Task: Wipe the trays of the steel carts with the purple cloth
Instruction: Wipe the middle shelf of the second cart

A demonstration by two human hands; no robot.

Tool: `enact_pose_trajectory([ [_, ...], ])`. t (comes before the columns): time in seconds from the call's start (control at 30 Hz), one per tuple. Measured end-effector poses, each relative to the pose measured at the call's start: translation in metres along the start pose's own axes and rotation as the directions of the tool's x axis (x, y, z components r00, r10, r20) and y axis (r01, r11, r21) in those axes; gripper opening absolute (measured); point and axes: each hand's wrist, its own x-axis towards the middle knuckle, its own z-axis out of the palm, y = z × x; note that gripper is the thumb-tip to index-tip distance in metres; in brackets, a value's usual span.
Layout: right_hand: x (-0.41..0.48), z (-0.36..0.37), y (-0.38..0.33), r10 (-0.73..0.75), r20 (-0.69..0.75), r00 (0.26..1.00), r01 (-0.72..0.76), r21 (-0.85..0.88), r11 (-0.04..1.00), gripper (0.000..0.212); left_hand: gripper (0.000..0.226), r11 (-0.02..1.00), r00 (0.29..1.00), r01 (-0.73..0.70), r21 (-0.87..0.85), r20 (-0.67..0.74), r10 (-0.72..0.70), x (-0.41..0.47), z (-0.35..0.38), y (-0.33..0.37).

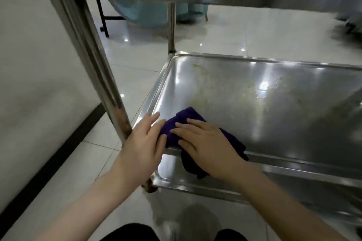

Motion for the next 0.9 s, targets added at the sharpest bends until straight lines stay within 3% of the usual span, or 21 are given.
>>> enact_pose_trajectory([
  [0.1,0.01,0.0,0.002,-0.035,0.083,0.996,0.031,0.049,0.998,0.041,0.033,0.999,0.999,0.031,-0.018,-0.019,-0.031,0.003,0.001,0.006],
  [0.2,0.051,0.004,0.01,-0.06,0.129,0.99,0.054,0.052,0.997,0.043,0.048,0.991,0.992,0.123,-0.046,-0.026,-0.124,0.008,0.005,0.013],
  [0.4,0.162,0.016,0.032,0.136,0.154,0.979,-0.129,-0.059,0.99,0.047,0.05,0.962,0.965,0.246,-0.114,-0.06,-0.254,0.007,0.005,0.02],
  [0.47,0.152,0.013,0.023,0.099,0.147,0.984,-0.098,-0.012,0.995,0.045,0.054,0.941,0.953,0.29,-0.173,-0.038,-0.301,0.005,0.003,0.019],
  [0.57,0.097,0.006,0.009,-0.116,0.138,0.984,0.114,0.028,0.993,0.041,0.054,0.953,0.971,0.222,-0.204,-0.039,-0.234,0.002,0.0,0.015],
  [0.63,0.055,0.005,0.008,-0.185,0.143,0.972,0.175,0.084,0.981,0.04,0.05,0.965,0.98,0.182,-0.187,-0.042,-0.193,0.001,-0.002,0.012],
  [0.77,0.039,0.0,0.016,-0.138,0.168,0.976,0.105,0.194,0.975,0.04,0.045,0.982,0.988,0.137,-0.128,-0.051,-0.144,0.003,-0.001,0.01],
  [0.83,0.068,-0.003,0.028,-0.083,0.132,0.988,0.07,0.103,0.992,0.041,0.042,0.987,0.989,0.127,-0.096,-0.066,-0.133,0.004,0.002,0.013],
  [0.9,0.103,-0.004,0.043,0.057,0.109,0.992,-0.06,0.026,0.998,0.043,0.037,0.989,0.989,0.139,-0.048,-0.047,-0.141,0.004,0.005,0.016],
])
